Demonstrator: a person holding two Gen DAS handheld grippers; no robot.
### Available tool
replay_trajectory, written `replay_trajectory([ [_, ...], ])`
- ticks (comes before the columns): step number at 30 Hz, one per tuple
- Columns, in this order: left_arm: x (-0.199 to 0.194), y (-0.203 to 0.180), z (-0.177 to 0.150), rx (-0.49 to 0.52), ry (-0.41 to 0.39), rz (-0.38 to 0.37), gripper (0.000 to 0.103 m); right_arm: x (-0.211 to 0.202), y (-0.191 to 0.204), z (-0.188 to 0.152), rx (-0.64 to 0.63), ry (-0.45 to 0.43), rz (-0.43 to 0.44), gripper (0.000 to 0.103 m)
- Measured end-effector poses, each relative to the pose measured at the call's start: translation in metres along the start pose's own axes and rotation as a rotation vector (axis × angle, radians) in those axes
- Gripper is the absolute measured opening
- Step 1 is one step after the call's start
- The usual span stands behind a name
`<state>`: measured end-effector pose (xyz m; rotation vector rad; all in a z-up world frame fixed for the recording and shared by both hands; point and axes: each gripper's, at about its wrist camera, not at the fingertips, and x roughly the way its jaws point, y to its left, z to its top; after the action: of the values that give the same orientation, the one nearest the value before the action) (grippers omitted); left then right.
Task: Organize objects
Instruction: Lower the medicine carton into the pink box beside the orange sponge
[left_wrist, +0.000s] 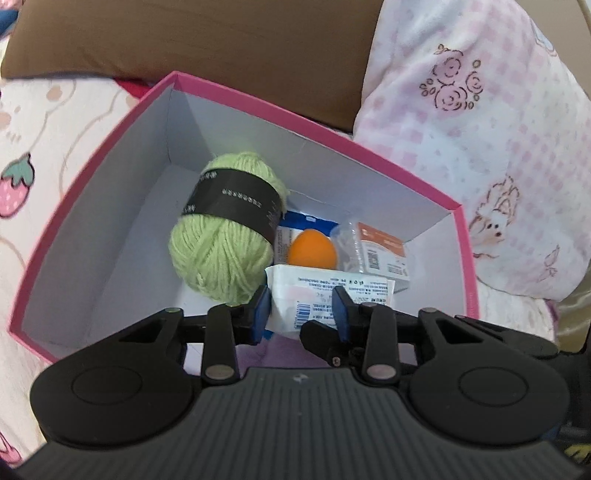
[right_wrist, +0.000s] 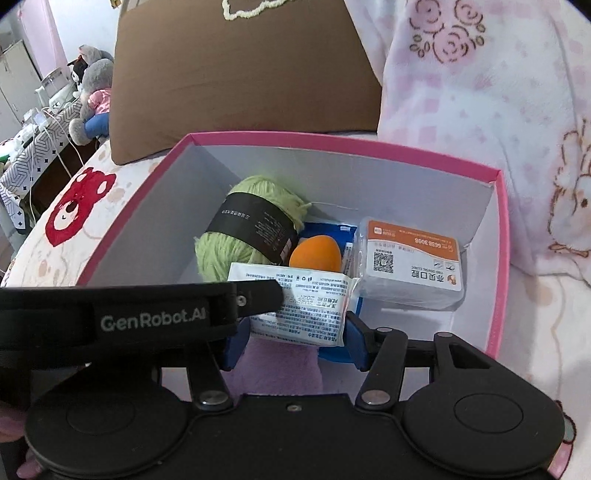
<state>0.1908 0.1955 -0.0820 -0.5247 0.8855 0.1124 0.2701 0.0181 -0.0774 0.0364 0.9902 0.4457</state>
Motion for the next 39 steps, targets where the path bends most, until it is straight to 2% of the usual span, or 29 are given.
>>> replay_trajectory([
  [8, 0.014, 0.002, 0.001, 0.021, 0.008, 0.026, 0.031, 0.014, -0.011, 0.0, 0.032, 0.031, 0.019, 0.054],
  [16, 0.02, 0.008, 0.001, -0.007, 0.039, 0.027, 0.031, 0.029, -0.018, -0.002, 0.072, 0.094, 0.031, 0.053],
  [20, 0.022, 0.012, 0.001, -0.039, 0.026, 0.007, 0.028, 0.03, -0.016, 0.0, 0.08, 0.086, 0.019, 0.051],
  [26, 0.022, 0.011, 0.002, -0.051, -0.002, 0.017, 0.028, 0.032, -0.01, 0.003, 0.056, 0.095, -0.012, 0.052],
  [33, 0.021, 0.012, 0.001, -0.045, -0.005, 0.032, 0.028, 0.016, -0.006, -0.004, -0.023, 0.06, -0.055, 0.052],
  [39, 0.017, 0.014, -0.001, -0.037, -0.013, 0.036, 0.028, -0.007, -0.007, -0.008, -0.026, 0.017, -0.052, 0.054],
])
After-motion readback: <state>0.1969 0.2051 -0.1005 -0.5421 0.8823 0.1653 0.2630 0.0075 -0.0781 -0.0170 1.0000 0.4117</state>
